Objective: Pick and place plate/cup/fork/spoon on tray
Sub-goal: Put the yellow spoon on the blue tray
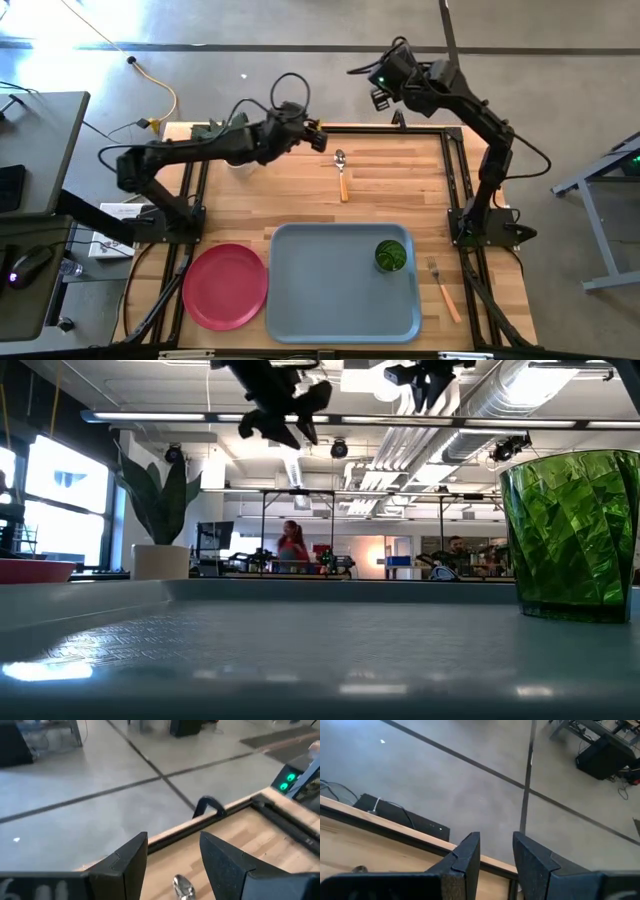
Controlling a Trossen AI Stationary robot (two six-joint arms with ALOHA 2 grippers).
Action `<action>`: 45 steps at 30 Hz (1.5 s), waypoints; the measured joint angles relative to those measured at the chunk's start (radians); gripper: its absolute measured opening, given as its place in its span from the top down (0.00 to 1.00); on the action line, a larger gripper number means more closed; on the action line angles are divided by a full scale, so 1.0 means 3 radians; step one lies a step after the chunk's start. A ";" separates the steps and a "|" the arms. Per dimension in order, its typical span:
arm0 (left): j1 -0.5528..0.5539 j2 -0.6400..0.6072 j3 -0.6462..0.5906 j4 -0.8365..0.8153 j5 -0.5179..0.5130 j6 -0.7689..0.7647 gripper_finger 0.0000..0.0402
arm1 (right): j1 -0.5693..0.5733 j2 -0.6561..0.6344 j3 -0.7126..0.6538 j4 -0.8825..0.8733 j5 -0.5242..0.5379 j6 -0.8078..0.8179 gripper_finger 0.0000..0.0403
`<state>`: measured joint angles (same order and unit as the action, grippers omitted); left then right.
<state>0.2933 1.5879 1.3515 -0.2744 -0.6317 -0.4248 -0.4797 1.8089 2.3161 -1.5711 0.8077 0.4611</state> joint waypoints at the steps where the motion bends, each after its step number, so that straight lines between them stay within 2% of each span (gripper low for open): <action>1: 0.0005 0.0063 0.0045 -0.0040 0.0001 -0.0035 0.57 | -0.0017 0.0001 0.0000 0.0000 -0.0001 -0.0017 0.73; 4: 0.0030 0.0247 0.0199 -0.0177 0.0116 -0.0217 0.57 | -0.0063 0.0001 0.0000 0.0000 -0.0002 -0.0095 0.73; 11: 0.0159 0.0625 0.0416 -0.0421 0.0757 -0.0834 0.57 | -0.0140 0.0002 -0.0001 0.0001 -0.0136 -0.0261 0.73; 16: 0.0224 0.0832 0.0434 -0.0474 0.1124 -0.1167 0.57 | -0.0189 0.0003 -0.0001 0.0001 -0.0137 -0.0278 0.73; 22: 0.0274 0.1054 0.0434 -0.0492 0.1395 -0.1353 0.57 | -0.0200 0.0003 -0.0001 0.0014 -0.0135 -0.0346 0.73; 35: 0.0288 0.1454 0.0434 -0.0414 0.1670 -0.1371 0.57 | -0.0235 0.0005 -0.0003 0.0018 -0.0147 -0.0338 0.73; 39: 0.0284 0.1498 0.0433 -0.0426 0.1777 -0.1349 0.57 | -0.0235 0.0006 -0.0003 0.0015 -0.0484 -0.0334 0.73; 45: 0.0304 0.1333 0.0432 -0.0504 0.2077 -0.0909 0.57 | -0.0232 0.0007 -0.0003 0.0003 -0.0917 -0.0166 0.73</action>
<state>0.3845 1.9877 1.4811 -0.4254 -0.0086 -0.6977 -0.5491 1.8111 2.3154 -1.5703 0.5327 0.4113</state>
